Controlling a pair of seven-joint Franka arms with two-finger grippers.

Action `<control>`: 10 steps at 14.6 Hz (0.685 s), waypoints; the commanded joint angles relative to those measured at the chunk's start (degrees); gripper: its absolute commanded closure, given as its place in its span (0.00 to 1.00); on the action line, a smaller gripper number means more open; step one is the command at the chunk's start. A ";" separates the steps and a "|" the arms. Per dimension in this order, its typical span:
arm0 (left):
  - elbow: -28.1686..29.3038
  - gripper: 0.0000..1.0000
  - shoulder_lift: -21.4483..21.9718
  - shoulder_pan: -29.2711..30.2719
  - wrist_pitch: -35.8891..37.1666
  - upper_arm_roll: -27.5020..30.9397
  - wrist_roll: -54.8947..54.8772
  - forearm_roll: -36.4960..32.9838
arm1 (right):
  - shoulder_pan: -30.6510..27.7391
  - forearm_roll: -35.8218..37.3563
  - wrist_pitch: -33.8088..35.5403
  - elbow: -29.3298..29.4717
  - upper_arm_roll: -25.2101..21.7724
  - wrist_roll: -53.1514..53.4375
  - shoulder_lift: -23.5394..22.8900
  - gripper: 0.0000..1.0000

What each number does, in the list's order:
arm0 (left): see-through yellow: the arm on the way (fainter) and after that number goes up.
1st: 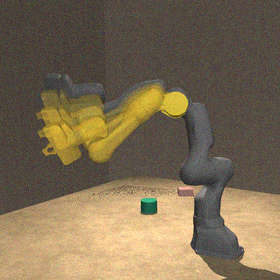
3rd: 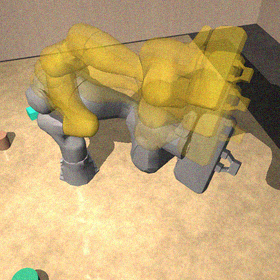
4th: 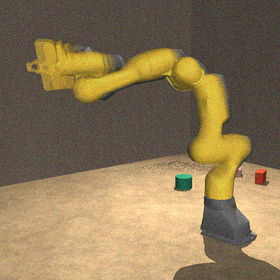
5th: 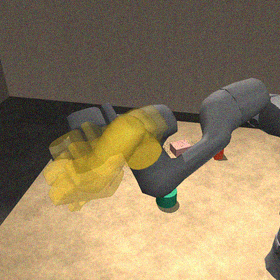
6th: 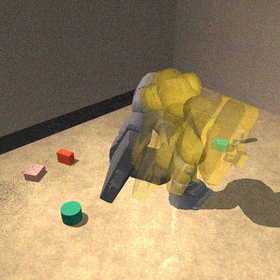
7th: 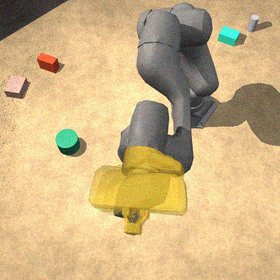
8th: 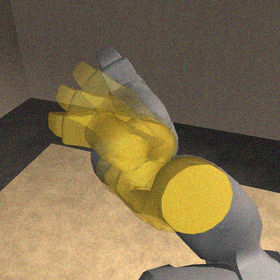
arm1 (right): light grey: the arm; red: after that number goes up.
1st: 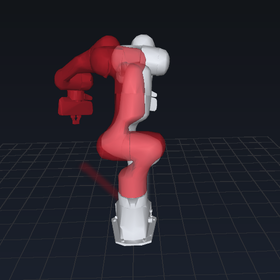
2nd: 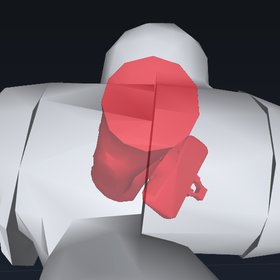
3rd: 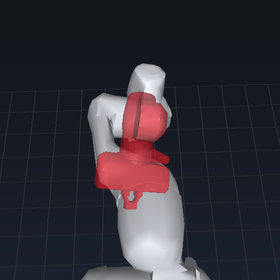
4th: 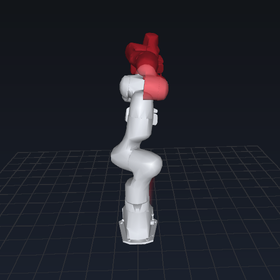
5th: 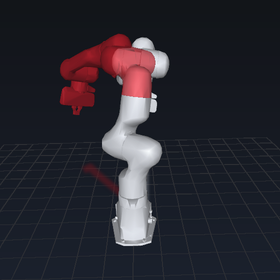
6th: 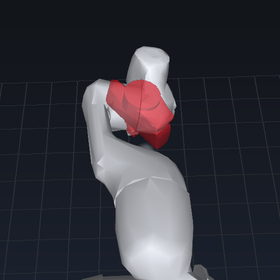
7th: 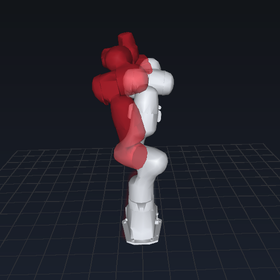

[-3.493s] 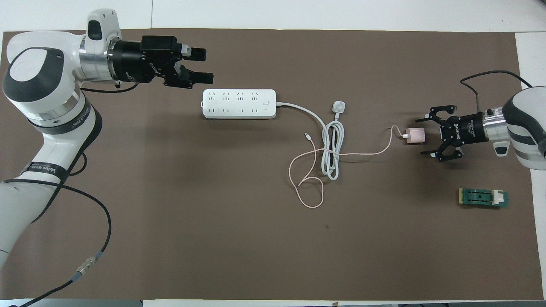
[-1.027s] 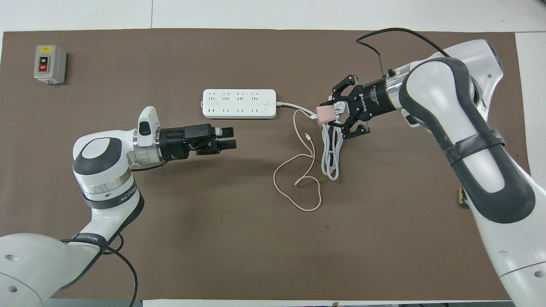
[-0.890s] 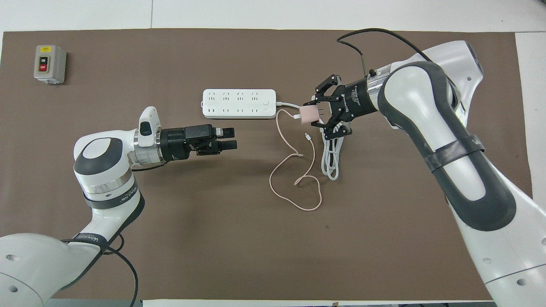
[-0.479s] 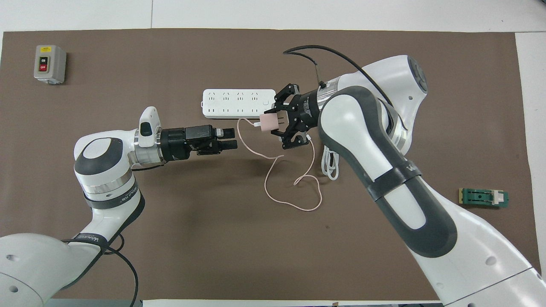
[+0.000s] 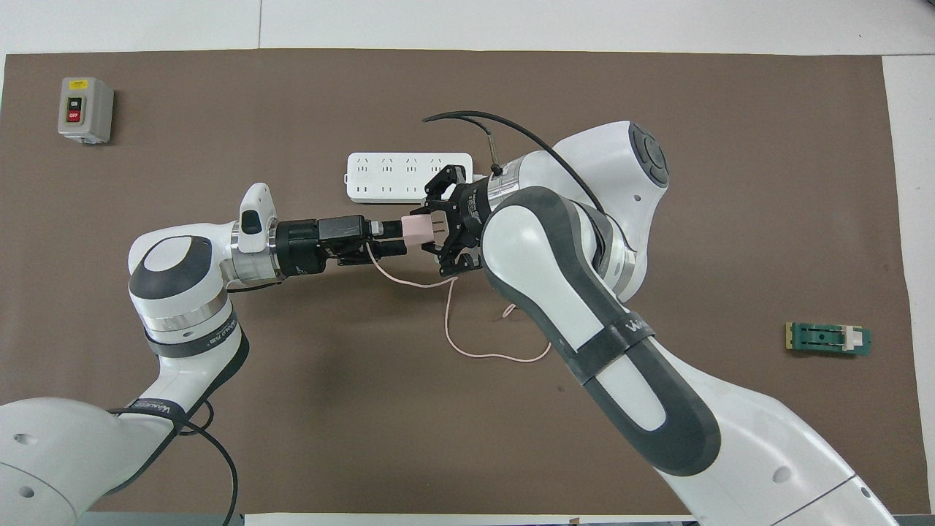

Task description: Plug charger into power strip

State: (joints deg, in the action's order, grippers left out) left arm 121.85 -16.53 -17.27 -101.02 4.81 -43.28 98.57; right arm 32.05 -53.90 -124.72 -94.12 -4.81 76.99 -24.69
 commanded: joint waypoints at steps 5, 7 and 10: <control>-0.39 0.00 -0.70 -1.01 0.65 1.00 -1.72 0.48 | 2.49 -1.29 -3.51 0.70 -0.20 2.55 -0.53 1.00; -0.74 0.00 -0.87 -1.54 0.56 1.08 -2.86 0.57 | 2.58 -1.99 -3.51 0.70 -0.20 2.55 -0.53 1.00; -0.74 0.00 -1.40 -1.54 0.65 1.08 -3.21 1.36 | 2.14 -2.08 -3.42 0.70 -0.20 2.55 -0.62 1.00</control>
State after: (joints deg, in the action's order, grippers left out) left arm 121.80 -16.90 -17.65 -101.02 4.82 -45.13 98.96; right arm 34.41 -54.68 -127.57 -94.12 -5.01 78.96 -24.74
